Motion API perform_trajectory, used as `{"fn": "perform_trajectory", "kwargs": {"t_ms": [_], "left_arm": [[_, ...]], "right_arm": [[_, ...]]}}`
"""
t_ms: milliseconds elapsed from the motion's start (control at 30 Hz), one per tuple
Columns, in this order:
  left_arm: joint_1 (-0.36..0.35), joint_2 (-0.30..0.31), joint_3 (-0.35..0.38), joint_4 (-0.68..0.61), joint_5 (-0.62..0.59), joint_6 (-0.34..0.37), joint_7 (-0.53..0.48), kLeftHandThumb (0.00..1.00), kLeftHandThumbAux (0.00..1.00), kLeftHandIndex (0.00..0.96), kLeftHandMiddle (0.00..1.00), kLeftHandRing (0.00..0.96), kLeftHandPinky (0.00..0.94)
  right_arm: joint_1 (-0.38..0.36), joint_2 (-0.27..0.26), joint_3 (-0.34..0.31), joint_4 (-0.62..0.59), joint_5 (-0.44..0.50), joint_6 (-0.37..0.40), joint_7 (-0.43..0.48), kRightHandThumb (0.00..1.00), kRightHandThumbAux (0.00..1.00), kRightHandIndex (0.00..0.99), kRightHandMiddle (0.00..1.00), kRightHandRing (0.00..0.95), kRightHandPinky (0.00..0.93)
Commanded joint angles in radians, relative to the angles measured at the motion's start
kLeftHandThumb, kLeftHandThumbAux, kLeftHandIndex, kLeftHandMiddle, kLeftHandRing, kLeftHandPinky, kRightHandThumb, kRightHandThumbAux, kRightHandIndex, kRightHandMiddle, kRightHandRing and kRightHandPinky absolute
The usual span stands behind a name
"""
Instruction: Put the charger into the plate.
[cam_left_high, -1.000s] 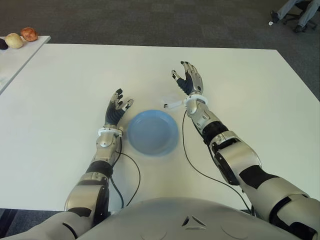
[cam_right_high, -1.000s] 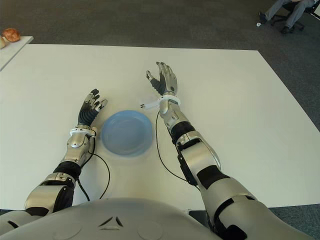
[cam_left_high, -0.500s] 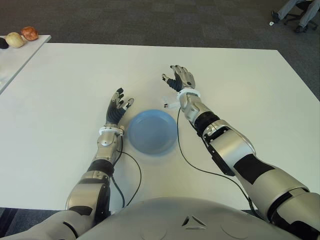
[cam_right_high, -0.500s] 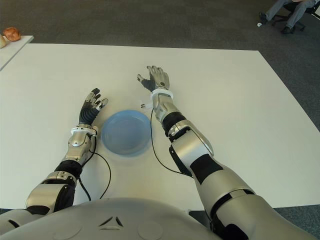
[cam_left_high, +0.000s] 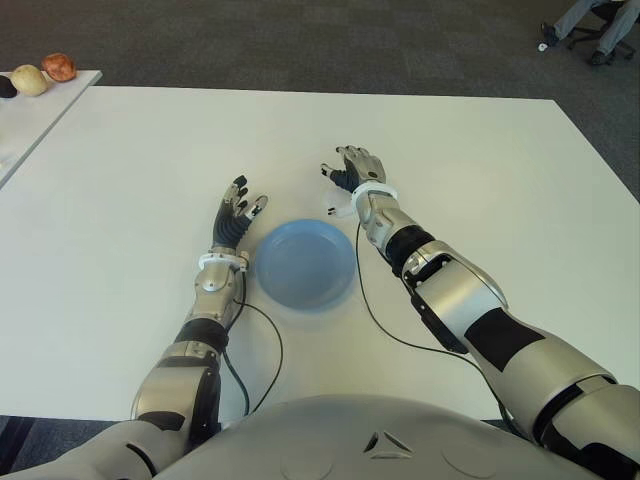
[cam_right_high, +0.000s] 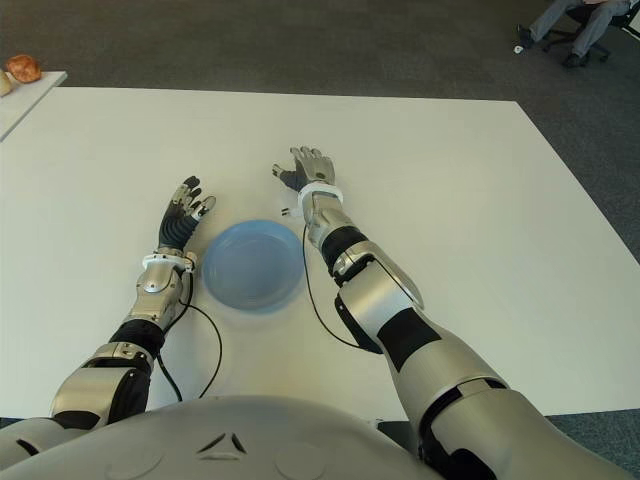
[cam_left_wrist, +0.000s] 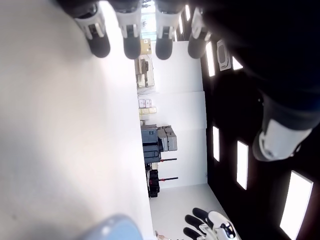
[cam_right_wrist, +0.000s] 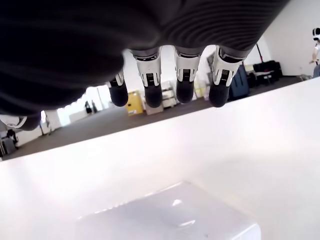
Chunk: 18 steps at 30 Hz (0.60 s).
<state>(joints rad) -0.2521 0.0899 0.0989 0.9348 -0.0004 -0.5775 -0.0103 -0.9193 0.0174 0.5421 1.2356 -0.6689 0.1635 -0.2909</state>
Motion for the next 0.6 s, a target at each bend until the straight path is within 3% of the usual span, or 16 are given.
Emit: {"fn": "perform_trajectory", "kwargs": {"t_ms": [33,600], "left_arm": [[0.074,-0.038,-0.014,0.06,-0.002,0.077,-0.019,0.0,0.526,0.0,0.047,0.04,0.038],[0.076,-0.038,-0.013,0.056,-0.008,0.074,-0.026,0.0,0.535,0.0,0.049,0.045,0.047]], "right_arm": [[-0.01,-0.001,0.023,0.015,-0.014,-0.027,0.038,0.382,0.098,0.0,0.0,0.0,0.0],[0.0,-0.011,0.085,0.04,-0.05,-0.041,0.096,0.395,0.094,0.0,0.0,0.0,0.0]]}}
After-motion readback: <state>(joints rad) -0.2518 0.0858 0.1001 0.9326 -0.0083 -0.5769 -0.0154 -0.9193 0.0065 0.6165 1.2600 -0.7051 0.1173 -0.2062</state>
